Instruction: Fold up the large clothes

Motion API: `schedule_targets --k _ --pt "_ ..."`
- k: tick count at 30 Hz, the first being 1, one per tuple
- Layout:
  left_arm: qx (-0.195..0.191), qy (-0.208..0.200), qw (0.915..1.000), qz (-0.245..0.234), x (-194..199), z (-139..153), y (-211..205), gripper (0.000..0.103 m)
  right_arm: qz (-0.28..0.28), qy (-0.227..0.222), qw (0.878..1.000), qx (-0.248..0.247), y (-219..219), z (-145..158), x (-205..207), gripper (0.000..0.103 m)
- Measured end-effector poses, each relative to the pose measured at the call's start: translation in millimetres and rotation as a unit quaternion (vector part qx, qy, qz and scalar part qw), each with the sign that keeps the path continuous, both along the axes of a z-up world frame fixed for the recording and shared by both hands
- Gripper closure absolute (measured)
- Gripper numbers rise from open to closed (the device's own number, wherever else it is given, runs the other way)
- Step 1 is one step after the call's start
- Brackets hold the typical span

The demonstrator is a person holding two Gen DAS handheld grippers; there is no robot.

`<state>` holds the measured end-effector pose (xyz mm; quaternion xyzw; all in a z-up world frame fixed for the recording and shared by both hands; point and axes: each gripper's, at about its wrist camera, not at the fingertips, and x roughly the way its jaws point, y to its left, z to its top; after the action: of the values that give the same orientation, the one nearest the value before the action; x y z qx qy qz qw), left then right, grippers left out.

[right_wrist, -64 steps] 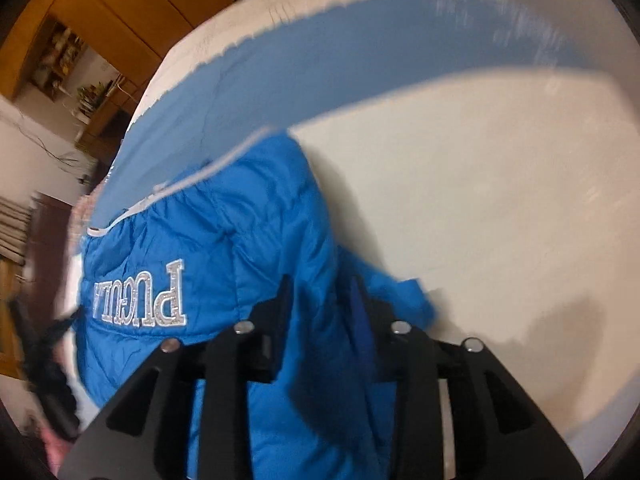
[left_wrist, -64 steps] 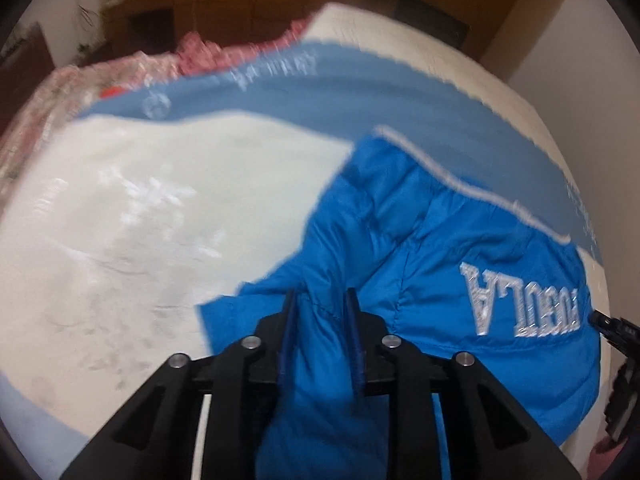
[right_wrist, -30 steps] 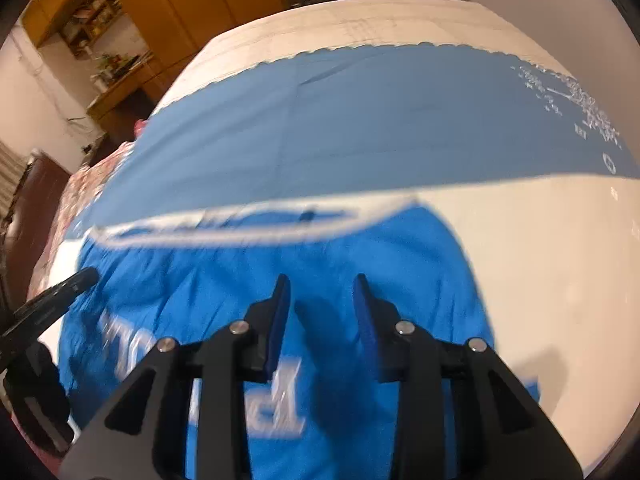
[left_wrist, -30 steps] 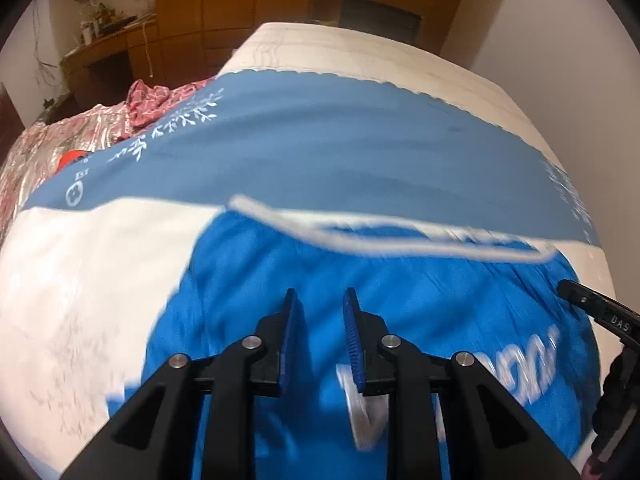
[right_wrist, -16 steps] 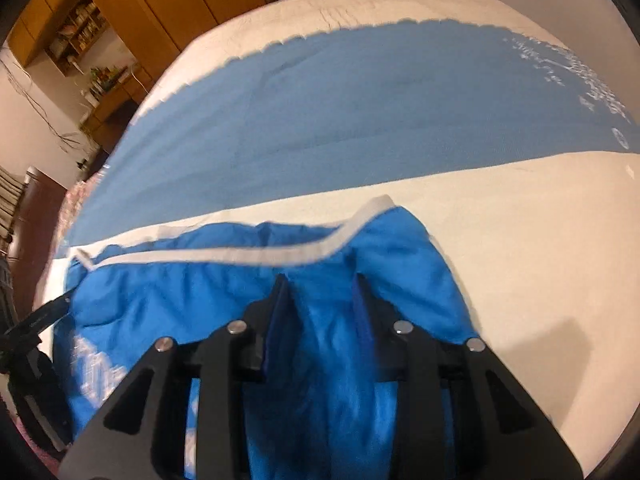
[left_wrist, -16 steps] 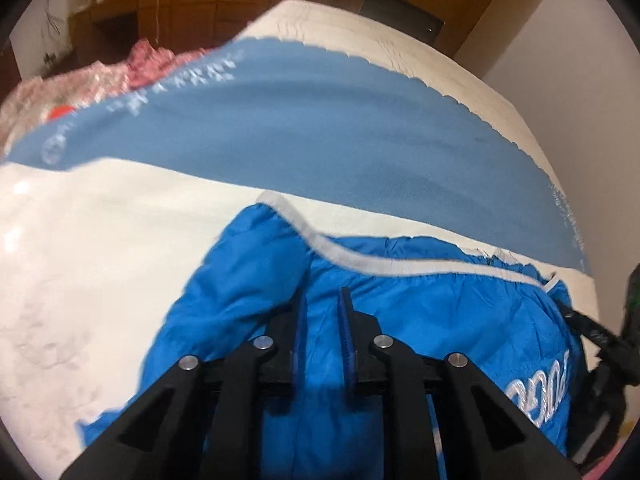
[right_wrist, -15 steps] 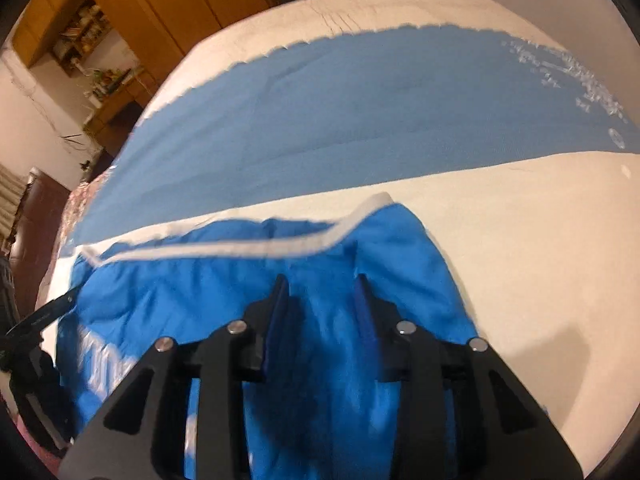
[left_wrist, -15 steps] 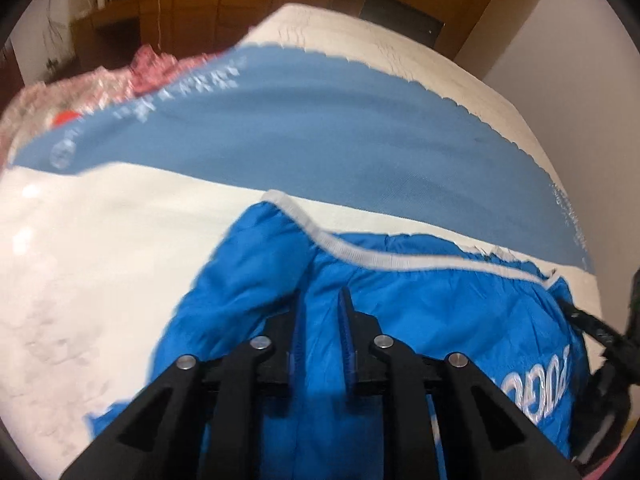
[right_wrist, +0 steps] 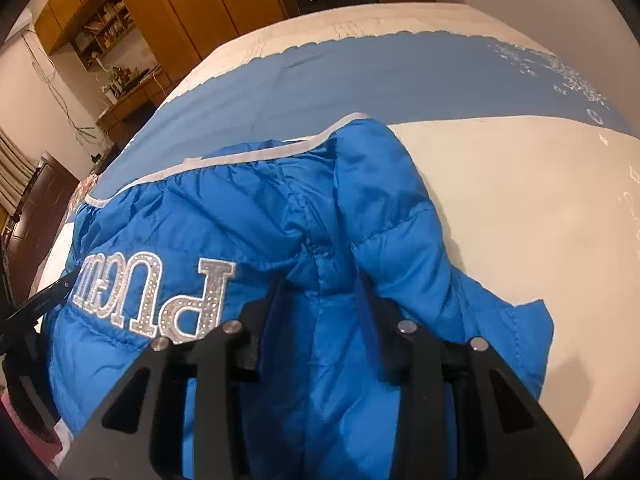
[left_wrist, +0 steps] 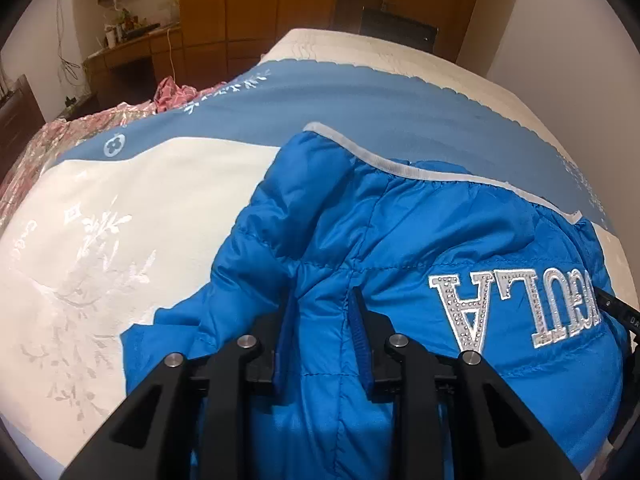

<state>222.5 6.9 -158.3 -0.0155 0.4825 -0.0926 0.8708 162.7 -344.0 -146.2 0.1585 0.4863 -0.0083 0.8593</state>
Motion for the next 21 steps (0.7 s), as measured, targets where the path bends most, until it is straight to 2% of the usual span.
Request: schedule_targets --k 3,4,5,6,7,8,10,13,17,21 --pt "-0.023 0.017 0.9995 0.011 0 14 11 0.071 -0.019 0.0 0.999 0.03 -14 20 -13 0.061" --pt "-0.03 0.018 0.9992 0.02 -4 20 19 0.069 -0.029 -0.001 0.999 0.033 -20 28 -21 0.054" --pt "-0.044 0.018 0.9985 0.029 -12 28 32 0.059 -0.038 -0.002 0.999 0.037 -27 35 -29 0.048" --pt "-0.052 0.018 0.9979 0.035 -18 34 42 0.044 -0.046 -0.008 0.998 0.048 -36 42 -40 0.044" --pt "-0.046 0.017 0.9978 0.045 -23 37 50 0.034 -0.05 -0.008 0.997 0.053 -43 46 -47 0.038" --pt "-0.037 0.016 0.9976 0.056 -30 39 62 0.028 -0.052 -0.003 0.997 0.052 -49 48 -54 0.034" --pt "-0.041 0.031 0.997 0.058 -37 37 78 0.028 -0.055 0.014 0.997 0.048 -59 48 -66 0.027" --pt "-0.082 0.071 0.9922 0.061 -43 22 100 0.027 -0.05 0.04 0.995 0.077 -67 37 -74 0.019" --pt "-0.123 0.091 0.9857 0.07 -48 5 114 0.019 -0.056 0.071 0.989 0.117 -76 11 -77 0.018" --pt "-0.147 0.109 0.9798 0.081 -42 -11 120 0.012 -0.057 0.084 0.981 0.167 -80 -10 -75 0.017"
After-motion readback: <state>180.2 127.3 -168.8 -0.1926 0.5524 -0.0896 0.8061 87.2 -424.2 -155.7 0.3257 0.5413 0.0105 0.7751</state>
